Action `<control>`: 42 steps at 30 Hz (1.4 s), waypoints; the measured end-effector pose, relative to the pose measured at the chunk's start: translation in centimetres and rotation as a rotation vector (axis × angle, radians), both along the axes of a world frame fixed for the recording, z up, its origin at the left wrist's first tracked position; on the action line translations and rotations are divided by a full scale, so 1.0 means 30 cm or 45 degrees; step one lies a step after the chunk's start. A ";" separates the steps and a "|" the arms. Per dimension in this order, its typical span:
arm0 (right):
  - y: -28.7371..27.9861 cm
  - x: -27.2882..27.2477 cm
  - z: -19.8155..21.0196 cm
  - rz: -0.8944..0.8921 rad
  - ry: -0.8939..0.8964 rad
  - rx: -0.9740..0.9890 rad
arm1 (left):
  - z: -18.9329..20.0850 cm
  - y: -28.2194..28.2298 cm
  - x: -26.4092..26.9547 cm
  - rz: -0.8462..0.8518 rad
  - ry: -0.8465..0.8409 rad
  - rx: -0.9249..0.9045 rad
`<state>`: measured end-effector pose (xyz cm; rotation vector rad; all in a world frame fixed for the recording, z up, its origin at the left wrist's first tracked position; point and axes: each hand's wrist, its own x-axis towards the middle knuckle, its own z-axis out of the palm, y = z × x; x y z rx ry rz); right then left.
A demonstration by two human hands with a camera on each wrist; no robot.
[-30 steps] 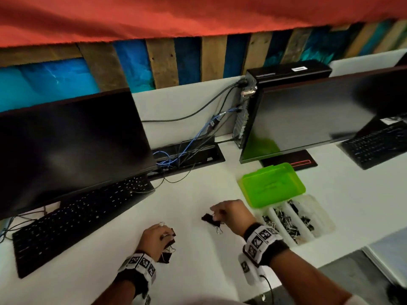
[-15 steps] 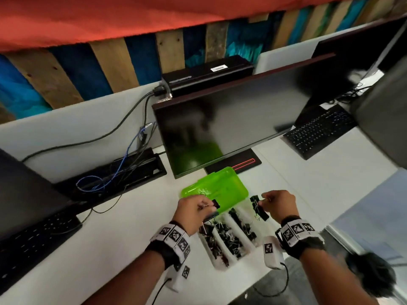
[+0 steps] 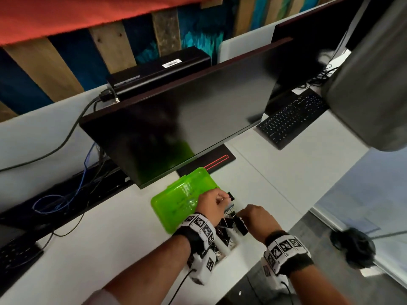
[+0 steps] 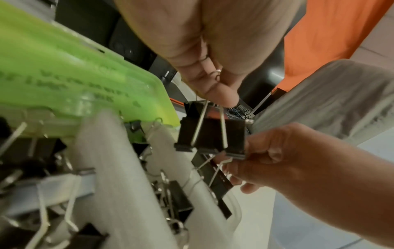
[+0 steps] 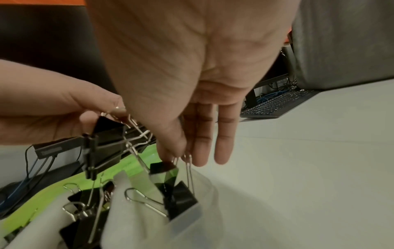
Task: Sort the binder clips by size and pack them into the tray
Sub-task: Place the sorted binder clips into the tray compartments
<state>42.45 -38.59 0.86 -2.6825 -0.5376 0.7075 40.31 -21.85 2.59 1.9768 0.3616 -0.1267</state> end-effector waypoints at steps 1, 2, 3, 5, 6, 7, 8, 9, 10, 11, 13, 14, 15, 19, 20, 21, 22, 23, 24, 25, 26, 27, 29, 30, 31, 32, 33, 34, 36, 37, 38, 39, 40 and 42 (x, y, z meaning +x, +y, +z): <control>-0.004 -0.004 0.002 0.010 -0.012 0.011 | 0.000 -0.012 0.003 0.026 0.024 -0.059; -0.007 -0.006 0.003 0.019 -0.023 0.037 | 0.001 -0.024 0.007 0.048 0.049 -0.102; -0.007 -0.006 0.005 0.041 -0.022 0.061 | -0.003 -0.033 0.011 0.067 0.066 -0.126; -0.004 -0.007 0.005 0.116 0.022 0.104 | -0.029 -0.045 0.016 0.072 0.099 -0.132; -0.004 -0.006 0.000 0.138 0.040 0.136 | -0.038 -0.047 0.015 0.070 0.123 -0.115; -0.004 -0.001 -0.004 0.119 0.051 0.170 | -0.049 -0.047 0.013 0.071 0.144 -0.095; -0.007 0.005 -0.009 0.040 0.061 0.220 | -0.057 -0.047 0.010 0.070 0.164 -0.081; -0.011 0.010 -0.006 -0.089 0.079 0.281 | -0.064 -0.046 0.009 0.067 0.179 -0.076; -0.014 0.016 -0.006 -0.206 0.095 0.345 | -0.063 -0.043 0.006 0.056 0.192 -0.057; -0.016 0.019 -0.004 -0.275 0.112 0.404 | -0.065 -0.040 0.005 0.042 0.193 -0.023; -0.006 0.022 0.002 -0.223 0.151 0.489 | -0.071 -0.032 0.003 0.010 0.189 0.067; 0.001 0.022 0.002 -0.161 0.175 0.498 | -0.068 -0.027 0.002 -0.006 0.193 0.100; 0.012 0.021 0.004 -0.101 0.183 0.473 | -0.066 -0.024 0.001 -0.022 0.198 0.122; 0.030 0.016 -0.028 0.063 0.077 0.366 | -0.060 -0.004 0.003 -0.078 0.244 0.216; 0.032 0.011 -0.038 0.100 0.050 0.345 | -0.060 0.003 0.006 -0.097 0.242 0.250; 0.030 0.004 -0.047 0.125 0.014 0.317 | -0.059 0.010 0.008 -0.116 0.231 0.279; 0.028 0.000 -0.059 0.141 -0.042 0.295 | -0.061 0.016 0.010 -0.129 0.222 0.289; 0.026 -0.003 -0.062 0.156 -0.096 0.277 | -0.066 0.022 0.010 -0.135 0.208 0.288; 0.025 -0.005 -0.070 0.173 -0.139 0.275 | -0.070 0.026 0.010 -0.137 0.196 0.294; 0.025 -0.006 -0.073 0.194 -0.167 0.292 | -0.075 0.030 0.011 -0.133 0.187 0.305; 0.025 -0.006 -0.079 0.215 -0.181 0.329 | -0.079 0.033 0.011 -0.130 0.179 0.312; 0.027 -0.007 -0.081 0.237 -0.188 0.374 | -0.082 0.036 0.012 -0.130 0.171 0.315; 0.029 -0.011 -0.085 0.251 -0.218 0.472 | -0.085 0.046 0.016 -0.146 0.164 0.315; 0.029 -0.012 -0.087 0.222 -0.243 0.528 | -0.083 0.052 0.017 -0.161 0.158 0.313; 0.028 -0.012 -0.084 0.160 -0.257 0.588 | -0.080 0.056 0.020 -0.178 0.146 0.305; 0.028 -0.011 -0.080 0.066 -0.251 0.657 | -0.074 0.057 0.022 -0.188 0.125 0.287; 0.028 -0.009 -0.071 -0.055 -0.227 0.726 | -0.065 0.058 0.025 -0.191 0.103 0.262; 0.030 -0.003 -0.062 -0.186 -0.196 0.800 | -0.055 0.057 0.029 -0.186 0.078 0.236; 0.032 0.018 -0.040 -0.408 -0.167 0.896 | -0.037 0.056 0.041 -0.157 0.005 0.197; 0.031 0.031 -0.033 -0.461 -0.171 0.888 | -0.031 0.060 0.048 -0.142 -0.038 0.196; 0.032 0.044 -0.031 -0.466 -0.164 0.850 | -0.028 0.070 0.053 -0.131 -0.072 0.210; 0.033 0.053 -0.030 -0.418 -0.151 0.792 | -0.030 0.086 0.054 -0.121 -0.093 0.232; 0.035 0.056 -0.037 -0.322 -0.157 0.717 | -0.036 0.107 0.052 -0.107 -0.103 0.266; 0.044 0.048 -0.056 -0.091 -0.223 0.569 | -0.057 0.164 0.039 -0.059 -0.092 0.382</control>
